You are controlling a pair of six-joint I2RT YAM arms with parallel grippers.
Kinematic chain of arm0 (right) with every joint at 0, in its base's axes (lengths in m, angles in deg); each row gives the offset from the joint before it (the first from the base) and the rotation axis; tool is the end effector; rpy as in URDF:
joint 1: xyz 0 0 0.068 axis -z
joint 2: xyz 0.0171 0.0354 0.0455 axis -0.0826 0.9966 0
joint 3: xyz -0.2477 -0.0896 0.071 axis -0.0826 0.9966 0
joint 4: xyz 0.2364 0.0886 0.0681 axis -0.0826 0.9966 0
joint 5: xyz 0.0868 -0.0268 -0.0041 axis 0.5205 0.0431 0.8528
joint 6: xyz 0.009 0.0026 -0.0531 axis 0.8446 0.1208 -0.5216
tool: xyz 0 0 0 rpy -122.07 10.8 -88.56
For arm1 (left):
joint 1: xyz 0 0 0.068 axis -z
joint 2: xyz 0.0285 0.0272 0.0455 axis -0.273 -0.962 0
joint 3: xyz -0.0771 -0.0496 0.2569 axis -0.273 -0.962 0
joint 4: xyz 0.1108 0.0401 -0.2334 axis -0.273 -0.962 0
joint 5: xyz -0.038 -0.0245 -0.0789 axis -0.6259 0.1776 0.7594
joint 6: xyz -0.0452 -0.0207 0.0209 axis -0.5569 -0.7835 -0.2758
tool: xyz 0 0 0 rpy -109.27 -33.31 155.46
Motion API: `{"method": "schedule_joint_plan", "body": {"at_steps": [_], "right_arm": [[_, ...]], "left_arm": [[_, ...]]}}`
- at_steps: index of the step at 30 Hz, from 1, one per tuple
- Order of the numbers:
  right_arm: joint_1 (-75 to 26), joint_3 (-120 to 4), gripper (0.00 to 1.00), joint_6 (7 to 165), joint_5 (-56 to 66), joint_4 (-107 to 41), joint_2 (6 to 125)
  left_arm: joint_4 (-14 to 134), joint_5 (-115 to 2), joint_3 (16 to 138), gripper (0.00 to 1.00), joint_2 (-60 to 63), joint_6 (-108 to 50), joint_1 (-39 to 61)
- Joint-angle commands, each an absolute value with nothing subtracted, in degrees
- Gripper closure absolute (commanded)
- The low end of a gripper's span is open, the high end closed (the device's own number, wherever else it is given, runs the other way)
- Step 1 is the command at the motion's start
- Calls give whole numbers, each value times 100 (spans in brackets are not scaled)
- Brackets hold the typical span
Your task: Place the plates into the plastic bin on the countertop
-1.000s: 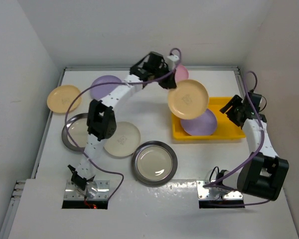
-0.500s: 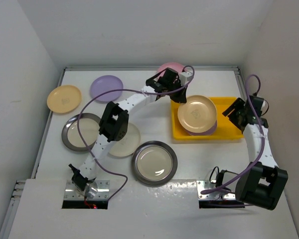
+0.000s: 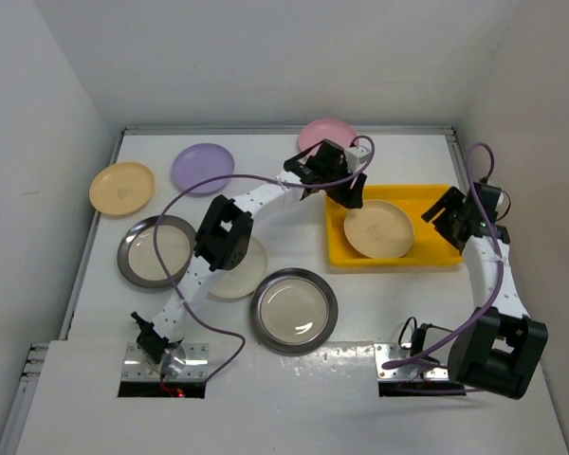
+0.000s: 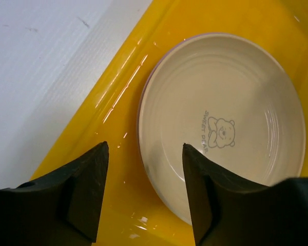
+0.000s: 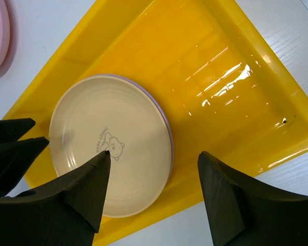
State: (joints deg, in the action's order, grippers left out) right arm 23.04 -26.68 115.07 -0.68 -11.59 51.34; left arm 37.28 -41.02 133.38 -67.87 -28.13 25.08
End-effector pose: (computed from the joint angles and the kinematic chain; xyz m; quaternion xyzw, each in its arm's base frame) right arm 0.2320 -0.0753 0.2401 0.4141 0.8241 0.0770 0.3788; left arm 0.4234 -0.3860 0.1931 0.3171 0.8199 -0.3581 0.3148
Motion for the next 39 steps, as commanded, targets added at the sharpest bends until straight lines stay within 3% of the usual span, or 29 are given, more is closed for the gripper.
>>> {"method": "schedule_joint_plan", "body": {"at_steps": [1,7,12,17,20,25,30,35,39], "right_arm": [[2249,-2758,31,11354,79,-1335,5216],[1986,-3215,30,10924,132,-1265,5480],[1539,-3907,30,10624,167,-1466,6128],[1423,-4647,33,11219,334,-1844,6868],[1336,-4955,34,11388,343,-1959,7377],[1169,-5578,37,11660,10,-1573,7974],[940,-5930,38,12021,-44,-2361,8520],[720,-7649,41,12415,157,-2539,10257],[597,-8697,42,13154,421,-2828,11566]], "left_arm": [[4010,-4242,13595,38,-6742,-2667,2564],[4010,-4295,13930,23,-6312,-2561,2284],[3817,-4530,13729,23,-5811,-2929,1486],[3817,-5445,13929,25,-6231,-3395,798],[4246,-5508,14062,25,-6704,-3799,587],[5029,-5604,14176,13,-7224,-4046,639],[5039,-5728,14203,15,-7243,-4266,438],[4688,-5017,13905,17,-6655,-3784,7],[4222,-5224,13335,18,-5829,-2783,-204]]}}
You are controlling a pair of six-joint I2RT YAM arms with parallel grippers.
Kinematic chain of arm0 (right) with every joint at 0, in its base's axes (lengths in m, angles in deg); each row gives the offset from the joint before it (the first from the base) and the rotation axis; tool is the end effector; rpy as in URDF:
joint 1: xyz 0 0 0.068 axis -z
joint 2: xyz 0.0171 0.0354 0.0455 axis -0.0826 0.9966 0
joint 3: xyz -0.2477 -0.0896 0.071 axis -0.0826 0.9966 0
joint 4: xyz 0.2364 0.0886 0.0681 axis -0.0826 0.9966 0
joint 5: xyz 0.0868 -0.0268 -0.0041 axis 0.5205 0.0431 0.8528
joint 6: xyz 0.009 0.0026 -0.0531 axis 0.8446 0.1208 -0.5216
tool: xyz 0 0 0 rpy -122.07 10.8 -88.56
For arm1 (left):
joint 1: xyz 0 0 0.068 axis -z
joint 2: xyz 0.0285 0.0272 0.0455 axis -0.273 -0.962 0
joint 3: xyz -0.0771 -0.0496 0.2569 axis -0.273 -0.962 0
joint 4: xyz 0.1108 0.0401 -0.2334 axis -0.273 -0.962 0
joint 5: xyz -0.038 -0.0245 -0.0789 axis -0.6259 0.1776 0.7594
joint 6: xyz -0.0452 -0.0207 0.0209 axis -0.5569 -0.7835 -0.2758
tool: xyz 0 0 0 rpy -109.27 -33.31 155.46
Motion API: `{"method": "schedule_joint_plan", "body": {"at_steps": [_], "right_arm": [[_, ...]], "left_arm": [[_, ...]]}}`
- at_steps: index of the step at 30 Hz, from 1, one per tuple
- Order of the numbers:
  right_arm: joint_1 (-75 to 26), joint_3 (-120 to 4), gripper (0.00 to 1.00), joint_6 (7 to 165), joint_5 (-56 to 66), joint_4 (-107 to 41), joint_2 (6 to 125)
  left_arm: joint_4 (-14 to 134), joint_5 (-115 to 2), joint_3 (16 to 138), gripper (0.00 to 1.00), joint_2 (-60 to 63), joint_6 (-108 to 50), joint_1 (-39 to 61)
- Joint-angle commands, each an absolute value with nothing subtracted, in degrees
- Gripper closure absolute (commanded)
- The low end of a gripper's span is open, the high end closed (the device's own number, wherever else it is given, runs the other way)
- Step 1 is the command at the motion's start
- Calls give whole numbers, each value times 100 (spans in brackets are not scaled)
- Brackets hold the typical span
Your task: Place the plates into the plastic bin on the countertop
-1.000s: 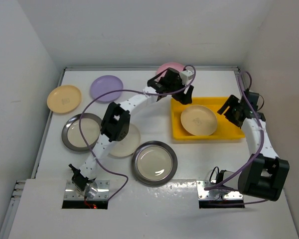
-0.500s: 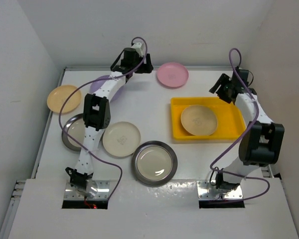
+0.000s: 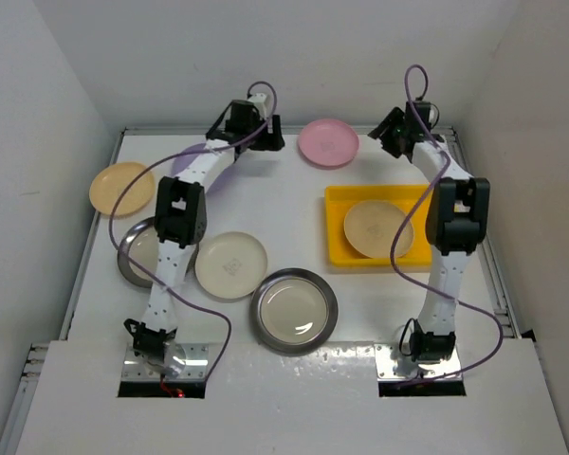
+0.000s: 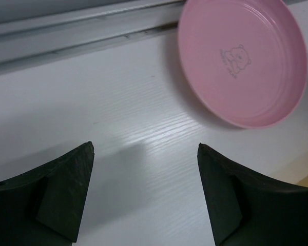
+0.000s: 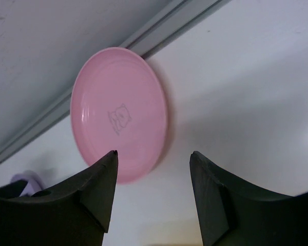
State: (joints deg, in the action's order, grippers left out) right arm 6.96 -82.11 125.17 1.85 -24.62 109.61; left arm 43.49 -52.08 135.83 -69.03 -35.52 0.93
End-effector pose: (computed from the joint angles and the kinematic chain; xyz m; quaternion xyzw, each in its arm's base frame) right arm 0.5092 -0.0168 0.2156 0.3439 0.8142 0.2081 0.4188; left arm 0.5582 -0.1764 0.2051 0.0462 0.8574 -0.2431 0.4513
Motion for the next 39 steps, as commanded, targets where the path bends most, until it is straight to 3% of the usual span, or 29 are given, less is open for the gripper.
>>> {"method": "schedule_joint_plan", "body": {"at_steps": [1,8,12,15,16,19,23,28,35,39], "right_arm": [[579,-8926,43,13390,448,-3012,11719],[228,-9596,47,13805,89,-3031,12704],[61,-9552,56,13981,-158,-3137,12967],[-18,-9543,71,14306,-264,-3076,13091],[-36,-9439,82,14385,-464,-3015,13091],[-10,-9202,100,14667,-746,-3049,12995],[-71,-9314,100,14326,-721,-3242,12688],[-27,-8973,100,13622,-336,-3523,11400],[358,-6331,100,12602,-79,-3033,8526],[665,-5083,100,12093,88,-1649,7416]], "left_arm": [[4143,-5322,13176,18,-5514,-2589,-265],[3326,-5605,12497,18,-4800,-2051,-766],[3219,-5421,12322,18,-4659,-2261,-977],[3167,-5306,12322,18,-4659,-2324,-1031],[3167,-5236,12322,18,-4659,-2324,-1100],[3167,-5165,12322,18,-4659,-2324,-1215],[3114,-4893,12261,29,-4659,-2262,-1452],[3061,-4893,12146,30,-4659,-2262,-1672],[2860,-4840,12093,30,-4659,-2262,-1962],[2789,-4840,11874,30,-4449,-2271,-2015]]}}
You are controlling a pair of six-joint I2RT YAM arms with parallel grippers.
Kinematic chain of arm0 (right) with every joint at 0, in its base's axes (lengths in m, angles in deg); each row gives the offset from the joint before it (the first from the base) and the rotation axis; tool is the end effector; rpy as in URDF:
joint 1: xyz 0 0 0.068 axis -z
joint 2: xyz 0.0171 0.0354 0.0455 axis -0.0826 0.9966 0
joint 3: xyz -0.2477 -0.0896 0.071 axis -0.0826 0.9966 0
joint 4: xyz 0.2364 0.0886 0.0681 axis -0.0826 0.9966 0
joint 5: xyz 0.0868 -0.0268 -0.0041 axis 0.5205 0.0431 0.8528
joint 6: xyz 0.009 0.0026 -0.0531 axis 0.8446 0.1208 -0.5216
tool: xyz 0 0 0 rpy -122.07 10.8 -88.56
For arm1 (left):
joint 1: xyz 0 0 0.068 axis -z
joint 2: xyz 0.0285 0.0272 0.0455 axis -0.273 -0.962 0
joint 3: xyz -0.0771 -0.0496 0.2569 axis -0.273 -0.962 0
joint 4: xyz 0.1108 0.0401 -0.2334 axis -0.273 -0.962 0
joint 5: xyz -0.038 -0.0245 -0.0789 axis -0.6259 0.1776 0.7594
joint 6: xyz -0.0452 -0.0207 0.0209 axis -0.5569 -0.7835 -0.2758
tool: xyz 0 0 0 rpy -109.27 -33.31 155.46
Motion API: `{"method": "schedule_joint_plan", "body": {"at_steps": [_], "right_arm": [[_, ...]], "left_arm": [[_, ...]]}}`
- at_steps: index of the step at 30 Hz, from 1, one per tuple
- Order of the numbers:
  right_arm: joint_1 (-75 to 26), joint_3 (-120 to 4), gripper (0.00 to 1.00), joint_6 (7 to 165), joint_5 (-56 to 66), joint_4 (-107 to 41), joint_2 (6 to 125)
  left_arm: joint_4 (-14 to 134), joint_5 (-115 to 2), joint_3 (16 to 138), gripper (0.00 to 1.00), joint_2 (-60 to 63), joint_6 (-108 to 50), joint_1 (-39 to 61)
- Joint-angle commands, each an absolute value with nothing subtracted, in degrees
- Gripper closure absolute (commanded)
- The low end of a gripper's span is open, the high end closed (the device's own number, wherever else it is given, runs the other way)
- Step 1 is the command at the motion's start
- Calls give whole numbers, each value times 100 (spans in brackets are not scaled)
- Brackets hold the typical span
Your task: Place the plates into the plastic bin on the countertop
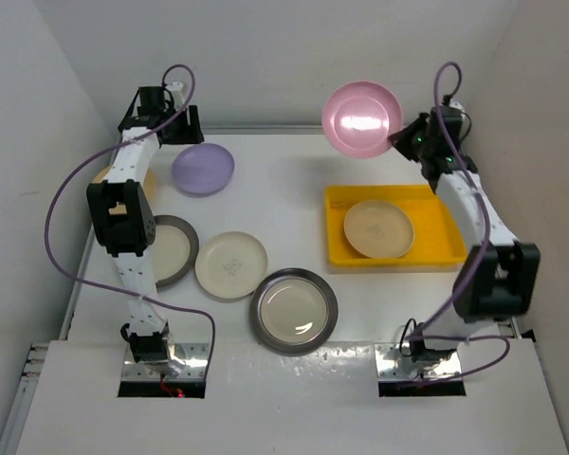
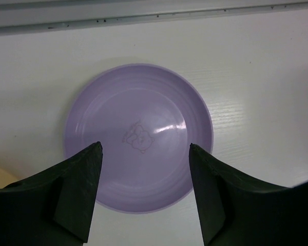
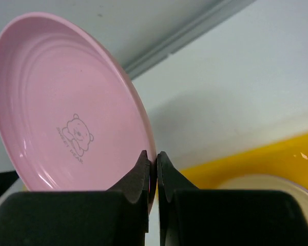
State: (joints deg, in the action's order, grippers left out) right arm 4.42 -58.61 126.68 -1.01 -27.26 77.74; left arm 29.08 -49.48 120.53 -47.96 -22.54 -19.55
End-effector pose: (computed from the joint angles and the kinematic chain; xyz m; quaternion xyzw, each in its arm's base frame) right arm 0.3878 0.0033 0.3184 0.3267 0.7690 0.2356 0.4963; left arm 0.5067 0.0234 0.2855 -0.0101 0.8917 -0.1263 0.4346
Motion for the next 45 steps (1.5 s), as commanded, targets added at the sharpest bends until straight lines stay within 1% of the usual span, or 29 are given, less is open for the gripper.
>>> {"method": "schedule_joint_plan", "body": {"at_steps": [1,2,3,5,6,9,13,19,27,32,33,35,36,37,39,45], "right_arm": [[711,-4939,100,11813,79,-1469,7118],[720,-4807,100,11724,27,-1302,6819],[824,-4380,100,11618,61,-1048,6686],[886,-4104,100,11573,131,-826,6273],[1061,-3703,100,11599,158,-791,5941],[1298,-3077,100,11705,316,-834,5509],[1432,-2347,100,11819,509,-1308,5401],[1528,-2125,100,11881,457,-1739,5690],[1660,-1976,100,11758,-35,-2082,5577],[1695,-1984,100,11697,176,-2188,5848],[1687,-2019,92,11696,211,-2257,5901],[1695,-2020,71,11653,220,-2162,6059],[1695,-2002,59,11644,194,-2118,6086],[1678,-2046,40,11539,176,-2048,6148],[1626,-2212,31,11346,97,-1803,6227],[1537,-2494,28,11116,-272,-1397,6368]], "left_arm": [[2737,-4892,11812,30,-4448,-2271,-2015],[2736,-4893,11760,30,-4369,-2201,-2015],[2736,-4893,11672,30,-4316,-2201,-2015],[2683,-4893,11541,30,-4254,-2148,-2015],[2683,-4893,11539,30,-4176,-2148,-2015],[2631,-4840,11259,30,-4000,-2096,-2015],[2578,-4840,11039,31,-3876,-2095,-2068],[2578,-4787,10617,31,-3499,-1981,-2068],[2578,-4735,10406,31,-3384,-1928,-2068],[2578,-4734,10406,31,-3384,-1928,-2120],[2578,-4734,10406,31,-3384,-1928,-2120],[2578,-4734,10406,31,-3436,-1928,-2120],[2578,-4734,10406,31,-3437,-1928,-2120],[2578,-4734,10406,31,-3437,-1928,-2120],[2578,-4734,10406,31,-3437,-1928,-2173],[2578,-4787,10300,29,-3753,-2093,-2409]]}}
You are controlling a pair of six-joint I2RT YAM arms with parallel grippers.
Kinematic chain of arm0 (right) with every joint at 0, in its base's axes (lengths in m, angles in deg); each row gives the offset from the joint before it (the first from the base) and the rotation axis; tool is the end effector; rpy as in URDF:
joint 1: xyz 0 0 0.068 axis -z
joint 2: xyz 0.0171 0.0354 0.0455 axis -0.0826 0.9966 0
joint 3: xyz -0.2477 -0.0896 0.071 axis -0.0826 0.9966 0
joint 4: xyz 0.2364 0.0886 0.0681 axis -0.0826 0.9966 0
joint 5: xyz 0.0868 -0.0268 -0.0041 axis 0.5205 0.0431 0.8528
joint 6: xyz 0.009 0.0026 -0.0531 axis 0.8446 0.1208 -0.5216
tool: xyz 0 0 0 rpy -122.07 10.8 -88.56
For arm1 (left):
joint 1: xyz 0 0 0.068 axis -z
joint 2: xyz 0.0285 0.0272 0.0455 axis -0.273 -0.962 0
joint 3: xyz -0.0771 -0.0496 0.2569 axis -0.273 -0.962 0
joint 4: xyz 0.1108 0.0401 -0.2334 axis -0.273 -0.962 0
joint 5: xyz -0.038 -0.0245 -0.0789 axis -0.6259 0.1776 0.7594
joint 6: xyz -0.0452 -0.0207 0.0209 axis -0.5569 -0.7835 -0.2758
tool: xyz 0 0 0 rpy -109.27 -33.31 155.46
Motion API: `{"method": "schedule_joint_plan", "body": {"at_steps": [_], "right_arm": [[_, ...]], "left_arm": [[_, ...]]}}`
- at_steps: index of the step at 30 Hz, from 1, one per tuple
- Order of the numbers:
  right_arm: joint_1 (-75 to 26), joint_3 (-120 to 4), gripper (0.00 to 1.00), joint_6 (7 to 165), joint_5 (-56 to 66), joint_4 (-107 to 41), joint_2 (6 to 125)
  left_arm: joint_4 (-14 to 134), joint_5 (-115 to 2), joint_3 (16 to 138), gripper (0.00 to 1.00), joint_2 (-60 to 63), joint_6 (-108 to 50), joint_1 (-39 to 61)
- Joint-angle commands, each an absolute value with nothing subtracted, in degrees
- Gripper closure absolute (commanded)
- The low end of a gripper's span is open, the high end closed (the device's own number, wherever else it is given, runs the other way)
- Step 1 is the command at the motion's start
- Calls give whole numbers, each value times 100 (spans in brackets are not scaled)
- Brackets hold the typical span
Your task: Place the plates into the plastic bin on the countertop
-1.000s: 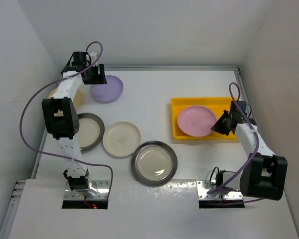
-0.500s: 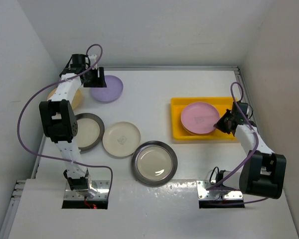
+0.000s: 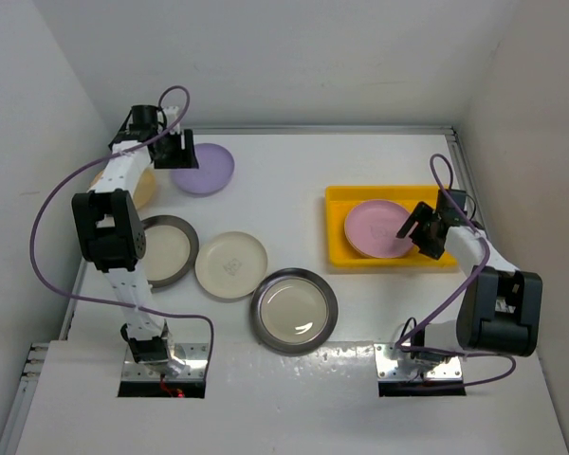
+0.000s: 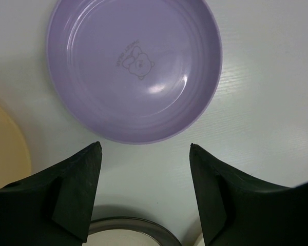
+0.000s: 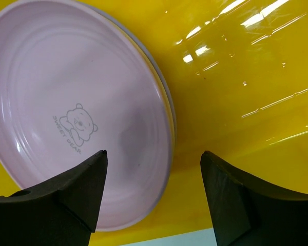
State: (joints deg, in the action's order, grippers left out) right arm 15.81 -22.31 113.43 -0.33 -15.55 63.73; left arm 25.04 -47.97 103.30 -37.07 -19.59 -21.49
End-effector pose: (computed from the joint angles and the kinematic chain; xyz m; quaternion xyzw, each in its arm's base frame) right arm 0.2530 -0.0479 0.1710 0.3646 0.8875 0.0777 0.2708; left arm 0.4496 0.0341 0.2680 -0.0110 0.9253 -0.1271 0.3572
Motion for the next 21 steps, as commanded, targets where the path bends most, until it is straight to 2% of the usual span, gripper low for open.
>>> {"method": "schedule_joint_plan", "body": {"at_steps": [1,13,15,16,17,19,20,21], "right_arm": [[1537,-2503,28,11090,-272,-1414,6359],[1344,-2837,28,11055,-272,-1494,6394],[1300,-2872,28,11064,-264,-1502,6351],[1282,-2916,28,11072,-272,-1485,6324],[1291,-2925,28,11072,-272,-1467,6307],[1273,-2969,28,11125,-264,-1441,6254],[1282,-2978,28,11142,-272,-1423,6219],[1282,-2978,28,11160,-368,-1423,6184]], "left_arm": [[2578,-4787,10300,29,-3901,-2217,-2471],[2578,-5701,11231,29,-5483,-2385,-2613],[2578,-5492,11293,35,-5642,-2333,-2613],[2578,-5194,11372,43,-5800,-2332,-2613],[2578,-5044,11442,43,-5862,-2332,-2613],[2578,-4658,11443,56,-5976,-2332,-2613],[2578,-4534,11504,70,-6029,-2332,-2613],[2578,-4419,11504,80,-6117,-2280,-2560]]}}
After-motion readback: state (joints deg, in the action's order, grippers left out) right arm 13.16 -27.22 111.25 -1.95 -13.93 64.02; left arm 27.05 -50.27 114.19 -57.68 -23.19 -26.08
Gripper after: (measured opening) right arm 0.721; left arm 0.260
